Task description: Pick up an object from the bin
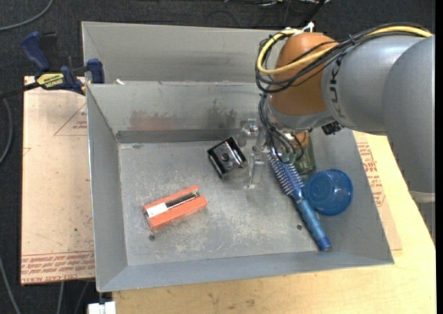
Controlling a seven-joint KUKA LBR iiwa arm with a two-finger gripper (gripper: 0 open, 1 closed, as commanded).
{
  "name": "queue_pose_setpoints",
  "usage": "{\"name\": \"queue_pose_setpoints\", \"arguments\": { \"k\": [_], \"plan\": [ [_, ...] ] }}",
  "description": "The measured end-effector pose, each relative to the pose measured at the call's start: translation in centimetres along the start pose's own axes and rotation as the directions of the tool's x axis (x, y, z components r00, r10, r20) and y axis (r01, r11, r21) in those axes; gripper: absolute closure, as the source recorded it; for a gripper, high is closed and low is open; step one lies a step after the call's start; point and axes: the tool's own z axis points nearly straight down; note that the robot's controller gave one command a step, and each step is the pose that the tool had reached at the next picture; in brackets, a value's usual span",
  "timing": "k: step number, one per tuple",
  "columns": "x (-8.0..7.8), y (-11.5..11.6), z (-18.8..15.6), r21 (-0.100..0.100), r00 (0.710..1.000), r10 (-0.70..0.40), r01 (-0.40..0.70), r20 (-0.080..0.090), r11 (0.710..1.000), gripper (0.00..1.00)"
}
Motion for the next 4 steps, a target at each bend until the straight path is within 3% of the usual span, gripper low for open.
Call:
{"name": "queue_pose_setpoints", "arguments": {
  "k": [1,2,3,4],
  "plan": [
    [-1.6,2.1,1.0,-0.001,1.0,-0.028,0.028,0.002,1.0,0.0],
    [-1.7,5.5,1.3,-0.001,1.0,-0.006,0.006,0.003,1.0,0.0],
    [0.3,10.1,2.5,-0.002,1.0,0.005,-0.005,0.005,1.0,0.0],
    [0.1,12.7,3.1,-0.003,1.0,-0.008,0.008,0.003,1.0,0.0]
  ]
}}
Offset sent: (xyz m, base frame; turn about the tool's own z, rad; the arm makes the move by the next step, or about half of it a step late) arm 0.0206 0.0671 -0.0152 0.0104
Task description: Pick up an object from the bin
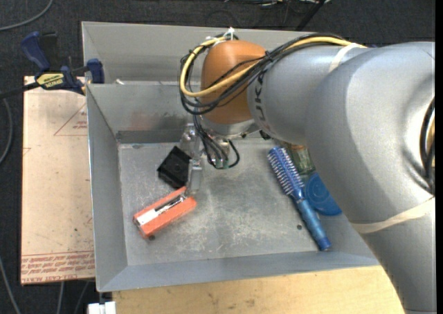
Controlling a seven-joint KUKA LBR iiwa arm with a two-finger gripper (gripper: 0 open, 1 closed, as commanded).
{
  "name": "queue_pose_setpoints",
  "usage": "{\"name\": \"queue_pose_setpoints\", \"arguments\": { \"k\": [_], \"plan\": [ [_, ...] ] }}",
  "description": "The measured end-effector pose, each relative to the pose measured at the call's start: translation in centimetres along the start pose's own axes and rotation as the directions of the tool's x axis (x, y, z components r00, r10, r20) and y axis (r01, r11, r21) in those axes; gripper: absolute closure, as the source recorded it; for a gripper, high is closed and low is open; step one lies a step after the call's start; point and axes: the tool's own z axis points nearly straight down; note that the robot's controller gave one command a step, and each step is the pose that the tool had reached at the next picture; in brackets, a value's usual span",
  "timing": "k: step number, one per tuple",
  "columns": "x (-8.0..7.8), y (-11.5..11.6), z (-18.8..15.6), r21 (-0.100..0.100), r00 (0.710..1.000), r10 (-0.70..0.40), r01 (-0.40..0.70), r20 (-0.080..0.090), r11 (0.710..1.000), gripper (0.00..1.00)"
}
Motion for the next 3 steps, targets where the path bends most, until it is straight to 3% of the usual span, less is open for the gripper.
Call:
{"name": "queue_pose_setpoints", "arguments": {
  "k": [1,2,3],
  "plan": [
    [-0.7,1.6,0.1,0.001,0.995,0.1,-0.1,0.005,0.995,0.0],
    [3.0,11.5,-1.6,-0.002,0.95,-0.313,0.313,0.004,0.95,1.0],
    [3.0,11.4,-1.6,-0.002,0.95,-0.313,0.313,0.005,0.95,1.0]
  ]
}}
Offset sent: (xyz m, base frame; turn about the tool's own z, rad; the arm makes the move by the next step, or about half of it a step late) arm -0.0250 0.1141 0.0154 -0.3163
